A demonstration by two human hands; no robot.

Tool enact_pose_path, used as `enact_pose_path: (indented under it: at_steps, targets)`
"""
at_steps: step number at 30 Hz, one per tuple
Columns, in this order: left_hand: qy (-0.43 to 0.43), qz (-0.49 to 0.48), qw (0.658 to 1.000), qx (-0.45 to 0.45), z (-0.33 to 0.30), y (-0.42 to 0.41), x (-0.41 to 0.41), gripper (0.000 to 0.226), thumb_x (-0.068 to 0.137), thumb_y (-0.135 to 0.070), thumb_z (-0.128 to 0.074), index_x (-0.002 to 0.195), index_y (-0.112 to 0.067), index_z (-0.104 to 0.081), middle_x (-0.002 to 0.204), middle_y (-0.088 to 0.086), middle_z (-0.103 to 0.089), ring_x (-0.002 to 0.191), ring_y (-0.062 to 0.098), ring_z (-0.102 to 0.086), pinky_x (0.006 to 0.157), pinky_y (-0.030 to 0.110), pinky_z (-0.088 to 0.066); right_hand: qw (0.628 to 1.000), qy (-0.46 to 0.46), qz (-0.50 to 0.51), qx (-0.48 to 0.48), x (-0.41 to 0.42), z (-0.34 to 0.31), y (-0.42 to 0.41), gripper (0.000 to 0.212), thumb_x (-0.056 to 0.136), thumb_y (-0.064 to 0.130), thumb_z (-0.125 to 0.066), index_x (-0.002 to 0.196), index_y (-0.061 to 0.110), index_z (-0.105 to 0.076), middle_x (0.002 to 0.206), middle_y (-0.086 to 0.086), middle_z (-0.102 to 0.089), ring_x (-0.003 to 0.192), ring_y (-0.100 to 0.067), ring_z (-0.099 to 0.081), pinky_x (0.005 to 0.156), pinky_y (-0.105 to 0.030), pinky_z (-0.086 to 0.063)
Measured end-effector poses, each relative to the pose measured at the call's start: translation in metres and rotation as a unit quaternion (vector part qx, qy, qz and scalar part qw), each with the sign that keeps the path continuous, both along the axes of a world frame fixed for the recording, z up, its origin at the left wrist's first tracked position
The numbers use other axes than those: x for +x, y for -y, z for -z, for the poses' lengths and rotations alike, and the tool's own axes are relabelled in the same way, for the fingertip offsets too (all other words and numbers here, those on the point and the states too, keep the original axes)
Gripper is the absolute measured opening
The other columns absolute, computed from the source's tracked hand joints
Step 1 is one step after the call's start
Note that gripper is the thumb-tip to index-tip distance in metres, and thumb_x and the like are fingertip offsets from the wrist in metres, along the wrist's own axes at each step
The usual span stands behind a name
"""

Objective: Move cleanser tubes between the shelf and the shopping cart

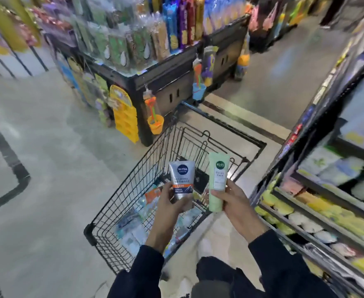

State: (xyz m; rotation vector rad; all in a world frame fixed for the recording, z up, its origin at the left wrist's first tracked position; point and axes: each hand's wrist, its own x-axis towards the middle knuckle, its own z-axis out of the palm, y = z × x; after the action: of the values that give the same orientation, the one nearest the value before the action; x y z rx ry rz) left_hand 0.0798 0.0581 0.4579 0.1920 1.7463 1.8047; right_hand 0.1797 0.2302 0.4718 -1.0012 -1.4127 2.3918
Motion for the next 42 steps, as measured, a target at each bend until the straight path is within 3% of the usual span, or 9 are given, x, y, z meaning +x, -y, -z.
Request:
enact_pose_path:
  at_steps: [3,7,11,15,20,27,32,35,42]
  targets:
    - [-0.009,0.076,0.997,0.007,-0.012,-0.031,0.029,0.048,0.088,-0.01,-0.077,0.129,-0.024,-0.057,0.115,0.0,-0.074,0.109,0.024,-0.07,0.084,0.034,-0.06,0.996,-0.004,0.085,0.003,0.051,-0.005,-0.014,0.049,0.084,-0.004,-0.073,0.13,0.009,-0.064,0.115,-0.023,-0.074,0.1,-0.037,-0.072,0.099,-0.053,-0.055]
    - [-0.009,0.179,0.984,0.016,-0.026,-0.075,0.077,0.044,0.088,-0.007,-0.077,0.124,-0.024,-0.058,0.11,-0.002,-0.075,0.101,0.015,-0.073,0.078,0.026,-0.059,0.981,-0.008,0.192,0.002,0.125,-0.012,-0.034,0.049,0.085,-0.005,-0.073,0.13,0.009,-0.063,0.111,-0.023,-0.076,0.098,-0.039,-0.074,0.099,-0.057,-0.054]
    - [-0.015,0.264,0.964,0.012,-0.027,-0.115,0.132,0.051,0.086,-0.008,-0.08,0.129,-0.022,-0.058,0.118,0.006,-0.073,0.114,0.032,-0.068,0.098,0.052,-0.057,0.96,-0.022,0.278,0.006,0.201,-0.012,-0.047,0.052,0.083,-0.001,-0.076,0.132,0.01,-0.064,0.115,-0.017,-0.077,0.103,-0.036,-0.074,0.102,-0.059,-0.053]
    - [-0.022,0.321,0.947,0.006,-0.026,-0.151,0.196,0.052,0.084,-0.005,-0.081,0.125,-0.027,-0.059,0.113,-0.004,-0.074,0.113,0.027,-0.069,0.1,0.053,-0.055,0.937,-0.031,0.348,0.007,0.279,-0.01,-0.054,0.052,0.081,0.002,-0.078,0.131,0.01,-0.065,0.117,-0.02,-0.075,0.105,-0.038,-0.071,0.1,-0.055,-0.054]
    - [-0.034,0.363,0.931,0.018,-0.03,-0.184,0.287,0.047,0.083,-0.004,-0.081,0.122,-0.023,-0.062,0.114,0.001,-0.074,0.111,0.028,-0.068,0.097,0.051,-0.055,0.917,-0.038,0.398,0.007,0.375,-0.005,-0.062,0.054,0.083,0.001,-0.078,0.134,0.007,-0.062,0.115,-0.021,-0.074,0.104,-0.038,-0.071,0.098,-0.054,-0.054]
    - [-0.026,0.411,0.91,0.036,-0.035,-0.211,0.409,0.046,0.087,-0.004,-0.079,0.124,-0.025,-0.062,0.116,0.0,-0.074,0.109,0.021,-0.069,0.091,0.034,-0.055,0.902,-0.042,0.428,0.034,0.495,-0.013,-0.073,0.044,0.09,-0.003,-0.069,0.132,0.009,-0.063,0.113,-0.018,-0.074,0.095,-0.029,-0.073,0.077,-0.039,-0.059]
    - [-0.026,0.429,0.902,0.042,-0.035,-0.23,0.485,0.044,0.087,-0.003,-0.078,0.121,-0.026,-0.063,0.113,-0.002,-0.075,0.105,0.018,-0.069,0.086,0.031,-0.055,0.891,-0.05,0.449,0.035,0.57,-0.014,-0.082,0.047,0.088,0.0,-0.073,0.133,0.009,-0.062,0.112,-0.016,-0.075,0.097,-0.028,-0.073,0.084,-0.04,-0.055]
    - [-0.02,0.449,0.892,0.04,-0.034,-0.242,0.523,0.046,0.087,-0.005,-0.078,0.125,-0.025,-0.061,0.116,0.0,-0.074,0.108,0.02,-0.069,0.09,0.034,-0.055,0.88,-0.042,0.472,0.03,0.607,-0.016,-0.091,0.042,0.091,-0.007,-0.065,0.13,0.008,-0.063,0.111,-0.018,-0.076,0.095,-0.028,-0.074,0.079,-0.038,-0.058]
    - [-0.023,0.493,0.87,0.022,-0.029,-0.287,0.586,0.05,0.087,-0.011,-0.081,0.129,-0.029,-0.059,0.121,-0.004,-0.073,0.115,0.018,-0.067,0.098,0.04,-0.055,0.858,-0.044,0.511,0.036,0.671,-0.018,-0.119,0.042,0.089,-0.009,-0.065,0.125,0.012,-0.067,0.106,-0.013,-0.078,0.09,-0.024,-0.075,0.087,-0.045,-0.057]
